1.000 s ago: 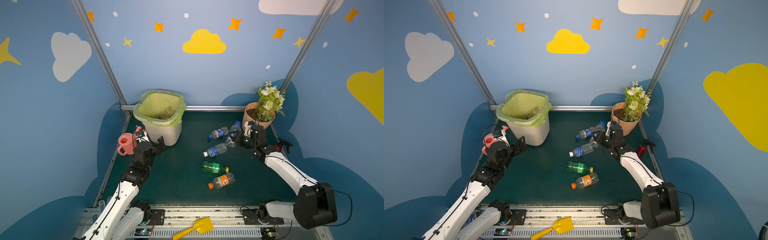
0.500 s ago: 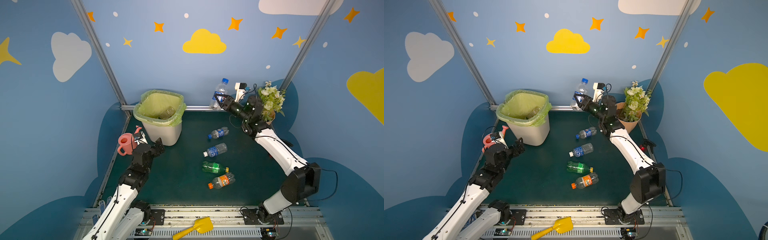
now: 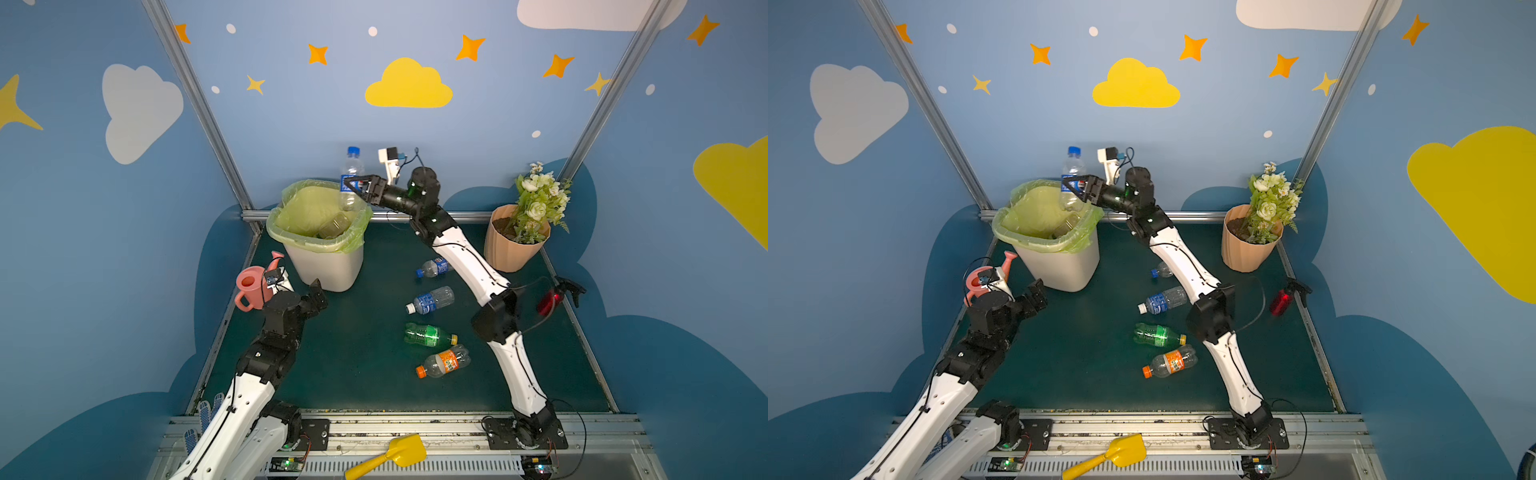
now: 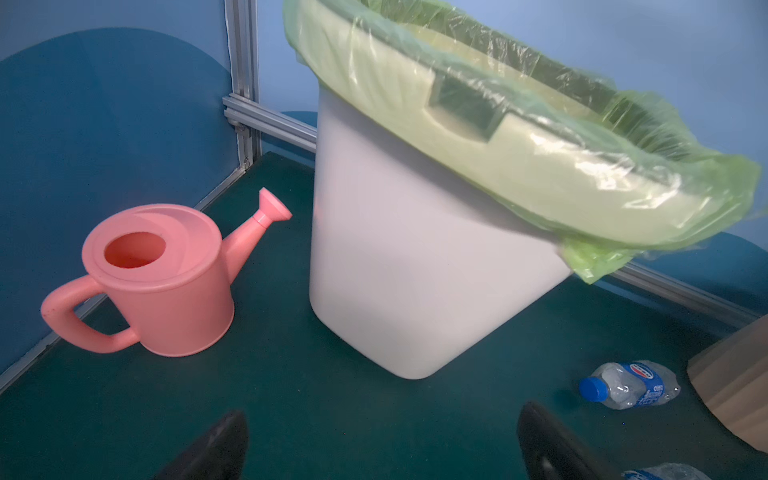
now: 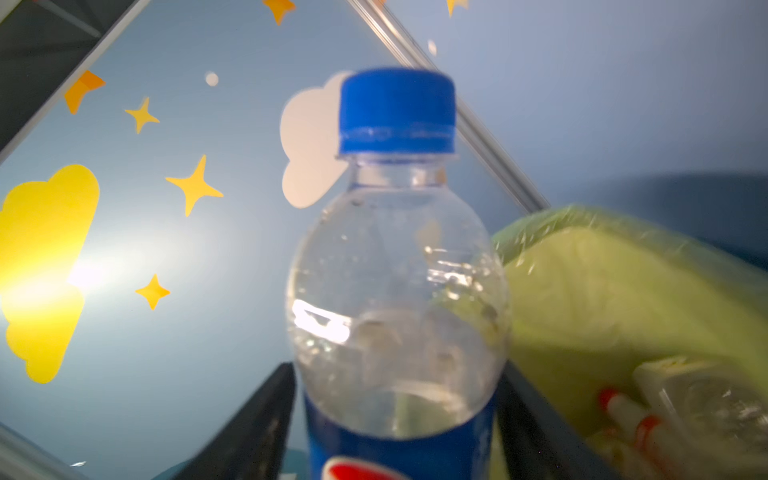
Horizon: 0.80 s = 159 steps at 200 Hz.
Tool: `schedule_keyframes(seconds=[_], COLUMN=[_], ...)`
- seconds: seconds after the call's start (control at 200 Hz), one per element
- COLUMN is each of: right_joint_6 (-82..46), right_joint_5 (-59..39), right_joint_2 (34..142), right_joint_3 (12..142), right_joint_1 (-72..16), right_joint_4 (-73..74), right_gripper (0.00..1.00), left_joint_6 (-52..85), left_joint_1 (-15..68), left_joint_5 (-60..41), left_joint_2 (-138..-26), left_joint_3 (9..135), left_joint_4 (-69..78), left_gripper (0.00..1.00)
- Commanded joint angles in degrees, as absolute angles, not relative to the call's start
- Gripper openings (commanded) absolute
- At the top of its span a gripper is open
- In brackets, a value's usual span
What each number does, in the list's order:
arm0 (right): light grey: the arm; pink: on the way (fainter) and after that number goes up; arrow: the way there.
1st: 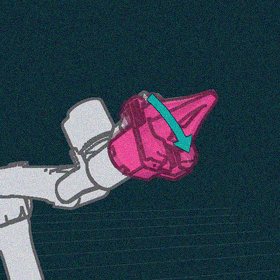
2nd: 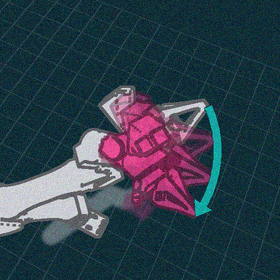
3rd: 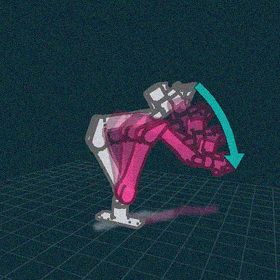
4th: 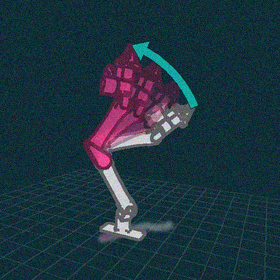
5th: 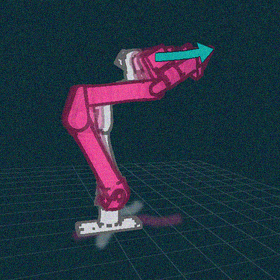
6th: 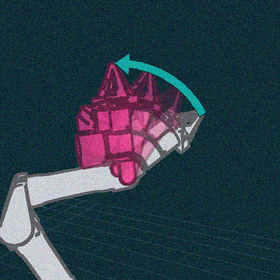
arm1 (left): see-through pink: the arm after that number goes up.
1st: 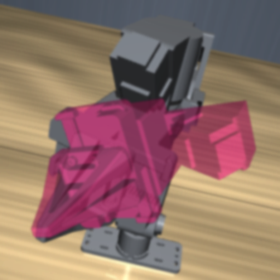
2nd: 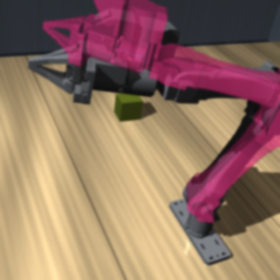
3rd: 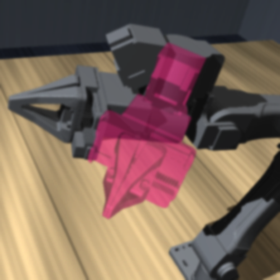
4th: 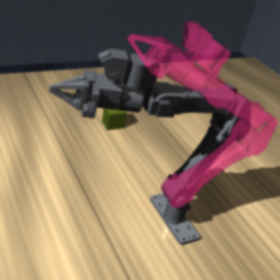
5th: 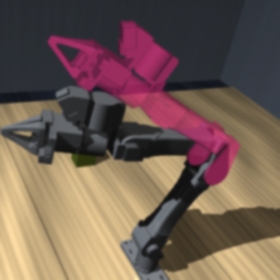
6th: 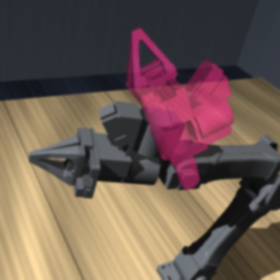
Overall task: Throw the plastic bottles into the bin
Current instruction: 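Open the right gripper to drop the Pepsi bottle into the bin, then draw the right gripper back while the left gripper reaches toward the bottles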
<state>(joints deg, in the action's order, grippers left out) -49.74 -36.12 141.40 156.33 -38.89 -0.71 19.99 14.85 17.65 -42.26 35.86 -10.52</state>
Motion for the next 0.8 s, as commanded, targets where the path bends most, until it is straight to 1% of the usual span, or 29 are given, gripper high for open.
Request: schedule_keyframes(seconds=[0.0, 0.055, 0.095, 0.18, 0.26, 0.33, 0.425, 0.551, 0.666, 0.791], right_joint_6=[-43.6, -41.9, -40.5, -36.3, -33.0, -31.3, -29.8, -32.3, -33.9, -35.5], right_joint_5=[-39.0, -37.4, -35.9, -28.7, -26.2, -25.5, -23.1, -20.4, -14.8, -8.4], right_joint_2=[140.0, 134.6, 129.1, 115.1, 107.2, 102.2, 95.7, 88.8, 83.1, 77.4], right_joint_3=[166.2, 159.9, 150.4, 130.4, 120.7, 114.3, 102.2, 86.6, 74.0, 61.8], right_joint_1=[-37.8, -36.5, -35.7, -35.0, -34.1, -33.0, -30.8, -26.3, -23.0, -20.4], right_joint_4=[-19.1, -18.5, -14.2, -4.1, -1.7, -1.3, 0.6, 3.2, 3.5, 3.6], right_gripper=[0.85, 0.90, 0.91, 0.95, 0.96, 0.95, 0.96, 0.95, 0.95, 0.96], left_joint_6=[19.7, 19.8, 19.9, 20.3, 20.4, 19.7, 18.5, 17.1, 15.5, 12.5], left_joint_1=[14.5, 14.5, 14.5, 14.4, 14.4, 14.5, 14.5, 14.7, 15.4, 19.3], left_joint_5=[17.8, 18.0, 18.0, 17.7, 17.5, 16.7, 15.7, 13.7, 11.8, 11.8], left_joint_2=[-42.0, -41.7, -41.3, -40.9, -40.5, -40.3, -40.1, -39.6, -40.2, -42.5], left_joint_3=[35.7, 35.6, 35.2, 34.5, 34.3, 34.4, 34.9, 35.2, 35.7, 37.9], left_joint_4=[-11.4, -11.7, -11.6, -11.3, -11.2, -10.7, -10.7, -10.4, -9.9, -10.3], left_gripper=[1.00, 1.00, 1.00, 1.00, 1.00, 1.00, 1.00, 1.00, 1.00, 1.00])
